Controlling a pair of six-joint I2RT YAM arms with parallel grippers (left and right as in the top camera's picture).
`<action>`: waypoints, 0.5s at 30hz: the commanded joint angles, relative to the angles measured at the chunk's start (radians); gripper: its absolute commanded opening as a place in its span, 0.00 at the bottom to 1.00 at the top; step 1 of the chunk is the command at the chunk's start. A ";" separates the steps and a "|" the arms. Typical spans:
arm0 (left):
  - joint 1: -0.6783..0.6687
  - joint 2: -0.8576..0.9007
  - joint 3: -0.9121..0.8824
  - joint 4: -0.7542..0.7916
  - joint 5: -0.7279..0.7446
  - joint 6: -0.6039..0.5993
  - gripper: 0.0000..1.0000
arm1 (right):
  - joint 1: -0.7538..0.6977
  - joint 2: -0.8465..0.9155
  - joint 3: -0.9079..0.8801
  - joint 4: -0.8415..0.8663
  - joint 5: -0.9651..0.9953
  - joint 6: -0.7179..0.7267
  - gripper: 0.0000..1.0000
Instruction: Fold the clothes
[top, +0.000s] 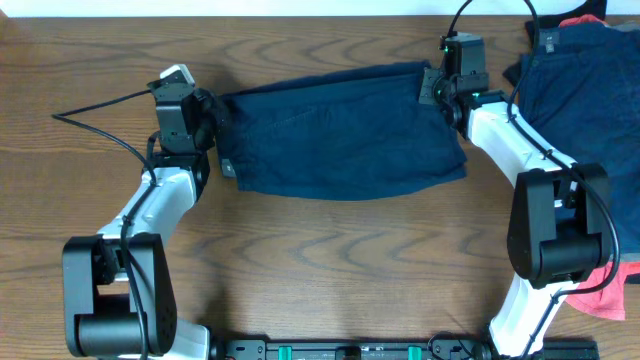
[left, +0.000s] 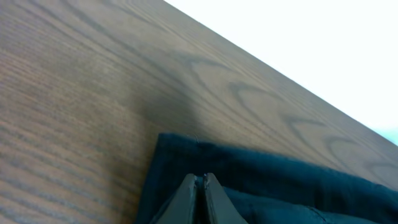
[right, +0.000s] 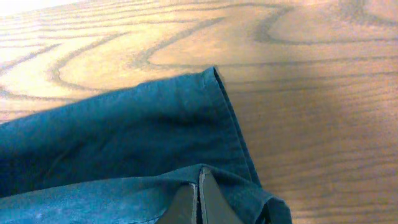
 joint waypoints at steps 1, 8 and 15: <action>0.012 0.019 0.018 0.029 -0.061 0.024 0.08 | -0.034 0.033 0.014 0.018 0.043 -0.008 0.01; 0.011 0.030 0.018 0.072 -0.059 0.051 0.98 | -0.035 0.039 0.016 0.067 0.044 -0.008 0.82; 0.012 -0.022 0.019 -0.134 0.067 0.069 0.98 | -0.035 -0.009 0.071 -0.058 -0.061 -0.072 0.99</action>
